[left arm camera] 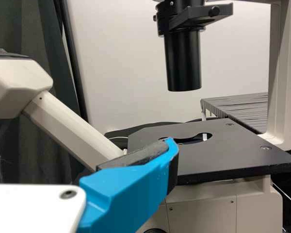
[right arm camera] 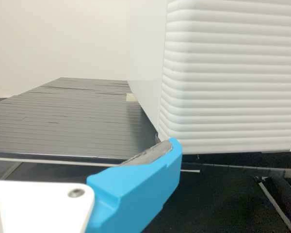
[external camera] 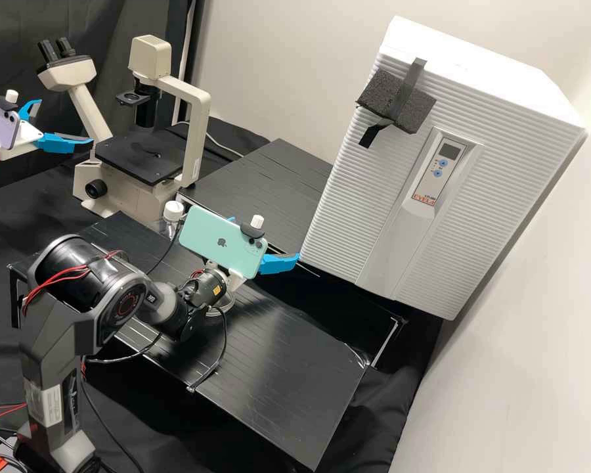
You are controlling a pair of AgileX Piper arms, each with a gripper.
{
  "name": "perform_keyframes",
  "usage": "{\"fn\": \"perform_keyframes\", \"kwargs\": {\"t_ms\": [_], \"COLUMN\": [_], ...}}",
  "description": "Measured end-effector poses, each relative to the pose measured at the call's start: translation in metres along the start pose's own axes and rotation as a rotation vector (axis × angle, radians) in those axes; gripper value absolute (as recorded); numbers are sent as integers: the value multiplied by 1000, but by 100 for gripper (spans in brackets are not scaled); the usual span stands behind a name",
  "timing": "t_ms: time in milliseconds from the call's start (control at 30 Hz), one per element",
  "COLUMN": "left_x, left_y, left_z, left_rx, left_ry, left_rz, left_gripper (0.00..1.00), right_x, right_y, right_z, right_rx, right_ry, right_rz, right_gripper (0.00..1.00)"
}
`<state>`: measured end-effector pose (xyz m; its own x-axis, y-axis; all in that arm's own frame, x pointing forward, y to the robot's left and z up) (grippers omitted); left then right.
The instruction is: Open the petri dish lid.
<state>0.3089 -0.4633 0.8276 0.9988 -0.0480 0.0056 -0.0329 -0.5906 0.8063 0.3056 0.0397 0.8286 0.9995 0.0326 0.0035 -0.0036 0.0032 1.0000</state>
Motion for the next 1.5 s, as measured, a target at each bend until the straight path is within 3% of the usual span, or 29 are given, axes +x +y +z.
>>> {"fn": "perform_keyframes", "kwargs": {"t_ms": [433,733,867,1033,1500], "left_x": [0,0,0,0,0], "left_y": [0,0,0,0,0], "left_z": [0,0,0,0,0], "left_rx": [0,0,0,0,0], "left_ry": [0,0,0,0,0], "left_rz": [0,0,0,0,0], "left_gripper": [100,100,100,100,100], "right_x": [-17,-67,-84,-96,-109], "right_y": [0,4,-5,-16,-12], "right_z": [-3,-17,-17,-8,8], "right_rx": [-1,-18,-38,-51,-67], "right_ry": [15,204,264,243,191], "right_rz": [-7,18,-17,-76,-78], "right_gripper": [100,100,100,100,100]}}
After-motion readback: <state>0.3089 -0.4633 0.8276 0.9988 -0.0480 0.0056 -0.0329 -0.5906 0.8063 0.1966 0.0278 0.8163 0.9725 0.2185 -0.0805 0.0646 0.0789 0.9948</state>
